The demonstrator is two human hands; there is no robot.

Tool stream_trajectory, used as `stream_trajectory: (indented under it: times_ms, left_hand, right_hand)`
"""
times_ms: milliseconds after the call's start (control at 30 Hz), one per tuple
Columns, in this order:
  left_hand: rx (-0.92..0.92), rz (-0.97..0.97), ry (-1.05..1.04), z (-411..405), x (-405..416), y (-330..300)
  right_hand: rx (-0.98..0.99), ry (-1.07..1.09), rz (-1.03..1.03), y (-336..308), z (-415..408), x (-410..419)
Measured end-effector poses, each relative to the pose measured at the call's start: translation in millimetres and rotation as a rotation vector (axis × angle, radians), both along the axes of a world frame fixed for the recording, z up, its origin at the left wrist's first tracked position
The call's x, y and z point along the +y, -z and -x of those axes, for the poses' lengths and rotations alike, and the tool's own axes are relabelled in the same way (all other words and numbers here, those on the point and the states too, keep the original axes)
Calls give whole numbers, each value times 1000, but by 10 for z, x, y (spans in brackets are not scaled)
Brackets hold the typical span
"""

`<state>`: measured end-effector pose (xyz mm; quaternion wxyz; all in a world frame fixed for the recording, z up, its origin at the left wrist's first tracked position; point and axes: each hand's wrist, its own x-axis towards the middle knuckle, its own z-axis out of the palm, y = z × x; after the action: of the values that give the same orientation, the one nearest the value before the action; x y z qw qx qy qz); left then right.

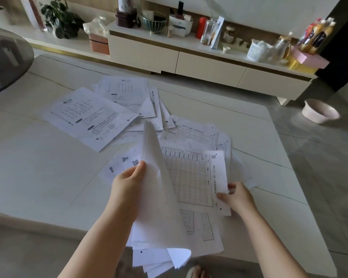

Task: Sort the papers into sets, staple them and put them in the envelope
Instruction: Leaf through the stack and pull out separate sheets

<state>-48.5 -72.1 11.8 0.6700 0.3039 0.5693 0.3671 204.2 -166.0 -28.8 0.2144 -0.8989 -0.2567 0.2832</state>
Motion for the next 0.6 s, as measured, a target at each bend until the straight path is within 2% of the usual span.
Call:
stream_trajectory:
  times_ms: [200,333,467,600]
  left_hand:
    - [82,-97,62,-61,-39,5]
    - [63,-149,113,-107,-89,-42]
    - [84,-162,157,-121,-97,-79]
    - [88,-168,154,-11,-44,-184]
  right_hand:
    - [-144,-36,-199,0,-137,-101]
    - [-302,11,-327,-50,-260,-131]
    - [-130,100,-479,-197,-478,-103]
    - [-60,40,-487,-415,-704,-81]
